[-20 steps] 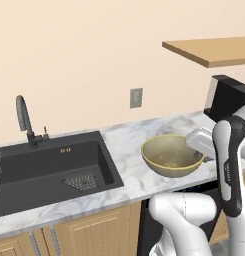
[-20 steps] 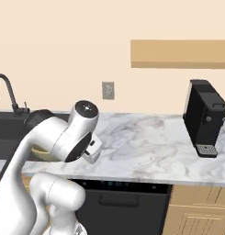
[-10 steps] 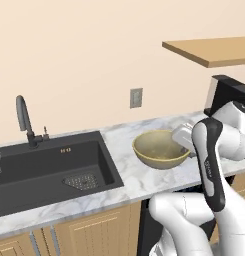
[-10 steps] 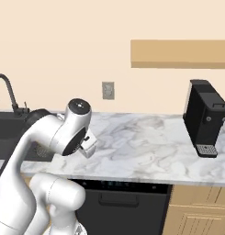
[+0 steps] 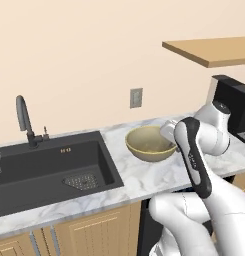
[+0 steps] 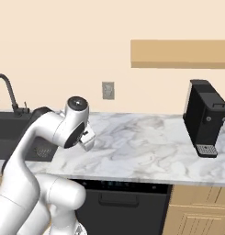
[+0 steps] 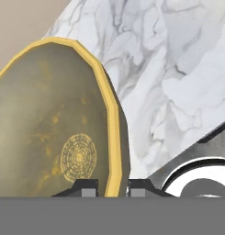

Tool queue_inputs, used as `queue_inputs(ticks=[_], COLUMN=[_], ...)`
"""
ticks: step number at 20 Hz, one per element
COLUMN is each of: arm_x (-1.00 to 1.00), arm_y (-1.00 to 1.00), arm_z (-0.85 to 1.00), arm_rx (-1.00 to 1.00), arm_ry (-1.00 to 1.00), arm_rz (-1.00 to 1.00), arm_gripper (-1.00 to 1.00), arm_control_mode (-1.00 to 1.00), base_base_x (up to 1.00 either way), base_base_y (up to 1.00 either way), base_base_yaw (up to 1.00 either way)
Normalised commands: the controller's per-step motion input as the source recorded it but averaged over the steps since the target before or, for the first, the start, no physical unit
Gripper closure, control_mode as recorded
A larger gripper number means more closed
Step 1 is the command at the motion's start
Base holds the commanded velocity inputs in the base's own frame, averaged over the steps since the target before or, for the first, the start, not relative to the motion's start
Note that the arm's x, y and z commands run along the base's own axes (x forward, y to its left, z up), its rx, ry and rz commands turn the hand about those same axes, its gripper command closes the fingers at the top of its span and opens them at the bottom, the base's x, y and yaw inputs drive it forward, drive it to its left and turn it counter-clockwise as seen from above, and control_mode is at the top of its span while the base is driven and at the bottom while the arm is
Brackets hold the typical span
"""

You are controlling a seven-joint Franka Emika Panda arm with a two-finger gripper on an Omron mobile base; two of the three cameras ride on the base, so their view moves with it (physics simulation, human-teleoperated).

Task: Pick the cup and bowl from the counter and place them on the counter next to the sink.

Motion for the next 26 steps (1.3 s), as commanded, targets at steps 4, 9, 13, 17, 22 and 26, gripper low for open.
queue_inputs(ticks=[4,9,13,17,22,26], arm_x=[0.48,0.29,0.01,0.01,0.18,0.29], arm_y=[0.01,0.00,0.00,0.01,0.08,0.24], arm_z=[-0.14,-0.20,-0.24,-0.39,-0.39,-0.24], arm_rx=[0.00,0.00,0.00,0.00,0.00,0.00], arm_ry=[0.09,0.11,0.04,0.00,-0.01,0.00], arm_rz=[0.02,0.08,0.10,0.07,0.04,0.00], arm_gripper=[1.00,1.00,1.00,1.00,1.00,1.00], arm_control_mode=[-1.00,-1.00,-1.00,-1.00,-1.00,-1.00], base_base_x=[0.00,0.00,0.00,0.00,0.00,0.00], base_base_y=[0.00,0.00,0.00,0.00,0.00,0.00], base_base_yaw=[0.00,0.00,0.00,0.00,0.00,0.00])
